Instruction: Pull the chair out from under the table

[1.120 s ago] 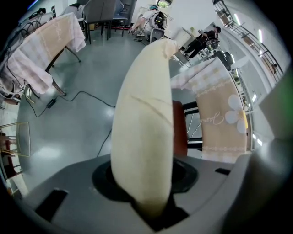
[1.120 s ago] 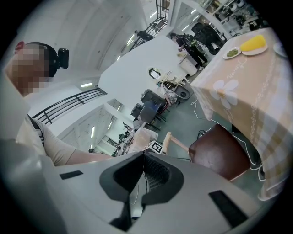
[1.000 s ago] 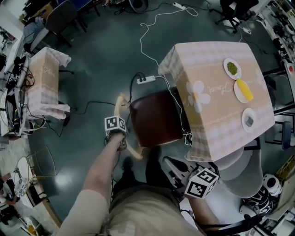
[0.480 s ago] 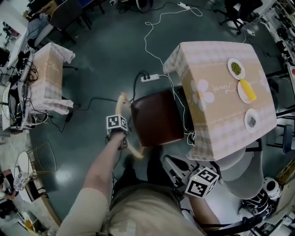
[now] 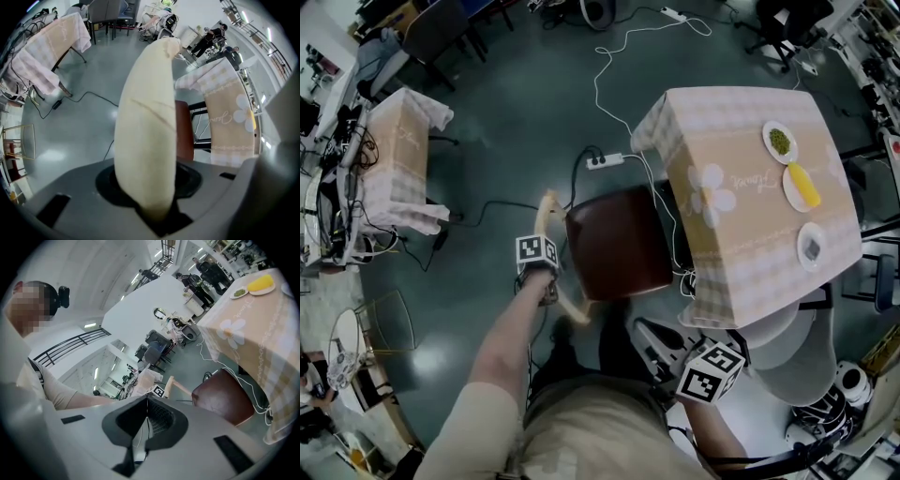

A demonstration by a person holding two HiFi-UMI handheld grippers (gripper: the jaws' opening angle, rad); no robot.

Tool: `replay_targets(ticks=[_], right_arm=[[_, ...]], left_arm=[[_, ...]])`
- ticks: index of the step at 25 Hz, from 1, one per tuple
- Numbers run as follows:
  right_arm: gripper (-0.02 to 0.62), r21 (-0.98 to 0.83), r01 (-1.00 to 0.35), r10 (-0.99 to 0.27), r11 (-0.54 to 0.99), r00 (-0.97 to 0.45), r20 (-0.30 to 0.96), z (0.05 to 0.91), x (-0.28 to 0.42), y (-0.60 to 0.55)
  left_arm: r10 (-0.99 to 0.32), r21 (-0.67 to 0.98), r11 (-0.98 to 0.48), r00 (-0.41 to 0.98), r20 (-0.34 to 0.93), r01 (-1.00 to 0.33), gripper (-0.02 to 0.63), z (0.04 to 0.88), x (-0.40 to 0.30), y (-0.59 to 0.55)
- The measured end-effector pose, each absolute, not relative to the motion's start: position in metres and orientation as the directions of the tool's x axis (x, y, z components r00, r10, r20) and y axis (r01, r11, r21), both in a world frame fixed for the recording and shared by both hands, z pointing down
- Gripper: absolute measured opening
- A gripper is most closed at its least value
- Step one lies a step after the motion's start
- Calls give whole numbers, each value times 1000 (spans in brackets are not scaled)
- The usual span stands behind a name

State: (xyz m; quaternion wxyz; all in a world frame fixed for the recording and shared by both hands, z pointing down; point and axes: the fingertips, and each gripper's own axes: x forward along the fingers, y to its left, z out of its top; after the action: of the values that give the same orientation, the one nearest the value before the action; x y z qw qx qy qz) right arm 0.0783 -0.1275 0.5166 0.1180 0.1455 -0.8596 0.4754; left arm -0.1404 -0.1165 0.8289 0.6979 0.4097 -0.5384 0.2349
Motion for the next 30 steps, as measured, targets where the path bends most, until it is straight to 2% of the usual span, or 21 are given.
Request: replay_targets(ticks=[30], right_arm=[[11, -784, -348, -110, 514, -933, 342, 521, 55, -125]], left_arm=[[-71, 314, 513, 326, 943, -799, 153, 828, -158, -97]])
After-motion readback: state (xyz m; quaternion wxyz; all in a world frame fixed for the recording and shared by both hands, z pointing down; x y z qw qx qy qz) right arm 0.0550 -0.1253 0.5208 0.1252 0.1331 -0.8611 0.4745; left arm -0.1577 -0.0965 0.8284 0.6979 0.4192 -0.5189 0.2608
